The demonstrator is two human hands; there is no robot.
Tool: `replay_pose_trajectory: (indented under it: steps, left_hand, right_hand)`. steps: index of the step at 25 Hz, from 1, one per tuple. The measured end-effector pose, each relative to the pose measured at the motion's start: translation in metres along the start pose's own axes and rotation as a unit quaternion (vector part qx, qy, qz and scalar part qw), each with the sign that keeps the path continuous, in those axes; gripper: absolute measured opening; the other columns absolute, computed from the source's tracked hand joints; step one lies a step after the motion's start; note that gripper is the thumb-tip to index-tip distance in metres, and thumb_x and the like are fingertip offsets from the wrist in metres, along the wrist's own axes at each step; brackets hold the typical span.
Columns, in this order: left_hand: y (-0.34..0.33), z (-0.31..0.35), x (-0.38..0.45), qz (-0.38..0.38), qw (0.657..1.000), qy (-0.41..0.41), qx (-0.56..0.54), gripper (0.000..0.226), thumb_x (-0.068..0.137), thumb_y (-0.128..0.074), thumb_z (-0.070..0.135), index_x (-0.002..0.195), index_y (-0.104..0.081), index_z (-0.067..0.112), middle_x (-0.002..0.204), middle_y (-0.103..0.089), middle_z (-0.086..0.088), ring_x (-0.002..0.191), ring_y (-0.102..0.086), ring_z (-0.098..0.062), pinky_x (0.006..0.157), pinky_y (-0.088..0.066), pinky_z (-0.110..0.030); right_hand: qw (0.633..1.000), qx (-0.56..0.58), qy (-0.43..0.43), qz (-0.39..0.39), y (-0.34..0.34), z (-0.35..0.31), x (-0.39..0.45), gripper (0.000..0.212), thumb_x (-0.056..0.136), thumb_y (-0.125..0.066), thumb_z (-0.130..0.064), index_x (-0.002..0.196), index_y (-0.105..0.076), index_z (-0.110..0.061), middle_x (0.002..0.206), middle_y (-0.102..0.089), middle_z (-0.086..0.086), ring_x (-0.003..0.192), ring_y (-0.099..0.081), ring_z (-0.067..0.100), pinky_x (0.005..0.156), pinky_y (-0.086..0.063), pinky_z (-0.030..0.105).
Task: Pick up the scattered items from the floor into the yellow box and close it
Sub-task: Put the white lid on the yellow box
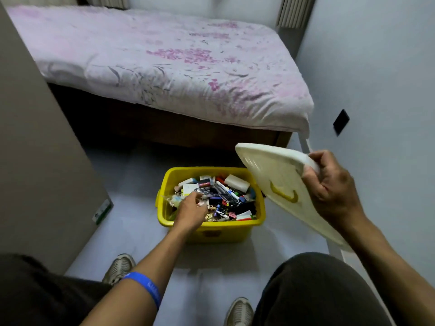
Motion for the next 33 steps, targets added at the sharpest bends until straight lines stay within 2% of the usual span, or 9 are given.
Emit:
replay_pose_trajectory:
  steps: [2,6,9,15,18,20,23,27,33]
  left_hand:
    - [0.019,-0.005,-0.002,0.036,0.998,0.020,-0.051,0.051,0.094,-0.062,0.022,0.141,-0.044,0.013,0.138,-0.053,-0.013,0.118,-0.055,-0.029,0.099,-0.049,-0.045]
    - [0.054,-0.019,0.002,0.113,0.988,0.045,-0.100,0.061,0.093,-0.062,0.036,0.145,-0.038,0.017,0.142,-0.050,-0.007,0.124,-0.051,-0.028,0.099,-0.045,-0.040]
    - [0.069,-0.040,0.015,0.132,0.979,0.076,-0.133,0.063,0.092,-0.059,0.046,0.145,-0.037,0.021,0.138,-0.053,-0.004,0.125,-0.051,-0.030,0.099,-0.045,-0.040]
    - [0.081,-0.105,0.052,0.125,0.974,0.152,-0.115,0.044,0.089,-0.061,0.016,0.131,-0.051,0.023,0.119,-0.060,-0.001,0.098,-0.055,-0.020,0.081,-0.046,-0.034]
    - [0.080,-0.124,0.084,0.147,0.974,0.149,-0.092,0.038,0.092,-0.057,0.011,0.126,-0.056,0.026,0.112,-0.062,0.002,0.092,-0.056,-0.017,0.076,-0.046,-0.032]
    - [0.074,-0.133,0.100,0.160,0.974,0.153,-0.039,0.035,0.094,-0.057,0.015,0.127,-0.058,0.024,0.115,-0.064,-0.001,0.093,-0.058,-0.018,0.078,-0.047,-0.032]
    - [0.063,-0.139,0.104,0.176,0.972,0.155,0.021,0.039,0.094,-0.060,0.021,0.132,-0.057,0.023,0.122,-0.062,-0.004,0.102,-0.061,-0.024,0.088,-0.051,-0.038]
    - [0.057,-0.145,0.100,0.185,0.969,0.163,0.007,0.041,0.091,-0.064,0.027,0.131,-0.058,0.026,0.121,-0.062,-0.003,0.104,-0.061,-0.026,0.091,-0.050,-0.040]
    - [0.054,-0.152,0.101,0.180,0.961,0.191,-0.088,0.032,0.089,-0.067,0.024,0.119,-0.061,0.030,0.122,-0.059,-0.004,0.104,-0.059,-0.026,0.093,-0.050,-0.041]
  right_hand:
    - [0.998,0.035,-0.003,0.045,0.013,-0.010,0.023,0.015,0.093,-0.046,-0.032,0.101,-0.052,-0.021,0.084,-0.057,-0.001,0.064,-0.051,0.013,0.058,-0.042,0.027]
    - [0.978,0.173,-0.055,0.099,0.004,-0.004,0.063,0.011,0.095,-0.048,-0.030,0.092,-0.057,-0.025,0.081,-0.059,-0.004,0.068,-0.051,0.004,0.060,-0.041,0.012]
    - [0.951,0.261,-0.150,0.069,-0.046,0.028,0.075,0.016,0.095,-0.052,-0.028,0.093,-0.066,-0.020,0.082,-0.063,-0.004,0.071,-0.055,0.005,0.064,-0.046,0.025]
    - [0.885,0.339,-0.318,0.016,-0.166,0.115,0.093,0.021,0.091,-0.060,-0.019,0.098,-0.070,-0.002,0.077,-0.064,0.006,0.071,-0.054,0.019,0.067,-0.046,0.032]
    - [0.908,0.284,-0.307,0.013,-0.214,0.148,0.119,0.024,0.098,-0.056,-0.020,0.101,-0.069,-0.001,0.083,-0.065,0.005,0.078,-0.056,0.016,0.068,-0.044,0.027]
    - [0.941,0.139,-0.304,-0.061,-0.252,0.168,0.122,0.031,0.098,-0.053,-0.027,0.119,-0.062,-0.006,0.114,-0.066,0.015,0.101,-0.060,0.026,0.082,-0.045,0.032]
    - [0.930,-0.117,-0.254,-0.237,-0.308,0.173,0.080,0.068,0.094,-0.053,-0.035,0.151,-0.024,-0.014,0.158,-0.025,0.013,0.142,-0.026,0.036,0.112,-0.028,0.048]
    - [0.927,-0.152,-0.106,-0.325,-0.357,0.129,-0.006,0.057,0.099,-0.030,-0.047,0.153,-0.012,-0.035,0.165,-0.002,-0.004,0.151,0.003,0.025,0.119,-0.004,0.053]
    - [0.897,-0.177,-0.081,-0.397,-0.369,0.127,-0.049,0.061,0.087,0.009,-0.067,0.139,0.035,-0.047,0.149,0.041,-0.014,0.138,0.041,0.016,0.110,0.030,0.047]
Point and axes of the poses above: each hand's wrist, its own x-axis towards the middle knuckle, its own y-axis out of the back of the hand, z = x × y, the point moved 7 cm from there along x, towards the middle knuckle
